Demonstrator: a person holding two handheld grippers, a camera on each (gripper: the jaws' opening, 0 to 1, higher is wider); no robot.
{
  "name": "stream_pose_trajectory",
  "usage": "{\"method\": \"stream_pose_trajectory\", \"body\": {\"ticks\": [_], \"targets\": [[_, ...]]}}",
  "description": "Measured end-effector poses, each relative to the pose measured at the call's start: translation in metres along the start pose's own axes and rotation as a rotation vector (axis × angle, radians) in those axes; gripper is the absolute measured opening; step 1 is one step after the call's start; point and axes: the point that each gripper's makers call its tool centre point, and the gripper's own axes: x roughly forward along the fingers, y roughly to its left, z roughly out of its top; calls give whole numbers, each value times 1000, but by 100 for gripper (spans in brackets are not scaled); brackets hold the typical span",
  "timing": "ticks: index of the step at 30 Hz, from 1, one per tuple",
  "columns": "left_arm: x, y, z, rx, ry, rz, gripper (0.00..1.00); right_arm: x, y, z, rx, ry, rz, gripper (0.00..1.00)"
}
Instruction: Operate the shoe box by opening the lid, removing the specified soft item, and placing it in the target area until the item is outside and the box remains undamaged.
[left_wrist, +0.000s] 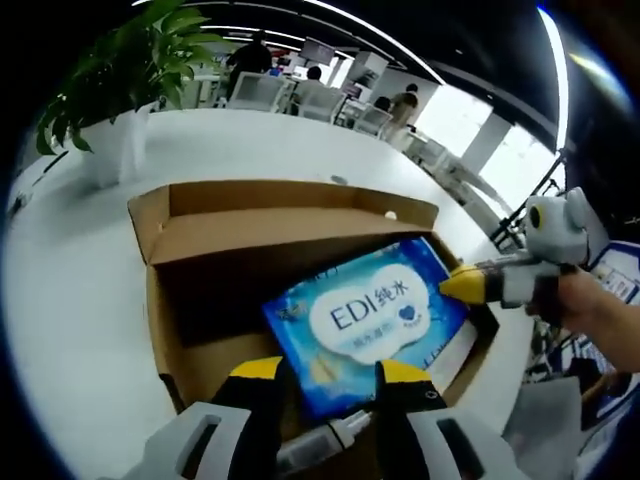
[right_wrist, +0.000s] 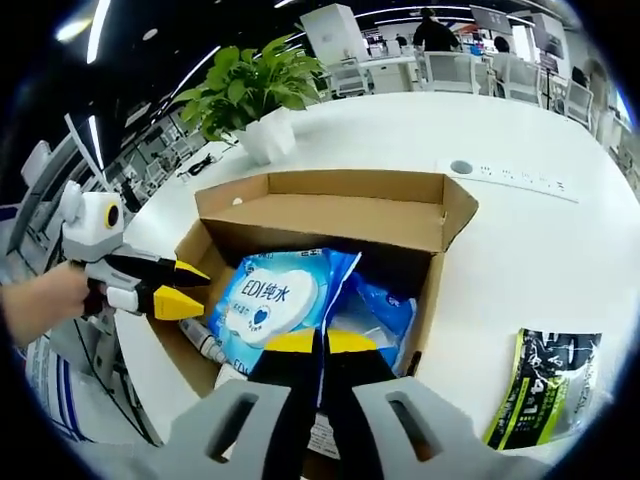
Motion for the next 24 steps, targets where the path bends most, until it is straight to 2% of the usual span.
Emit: {"method": "stream_pose_trajectory", "body": {"ticks": [10,24], "targets": [[16,0,0,-13,15,10,34,-2,-7,-5,5,4,7,0],[28,7,-7,-37,46,27,27,-2,-4,-7,6,9,21,0]]}}
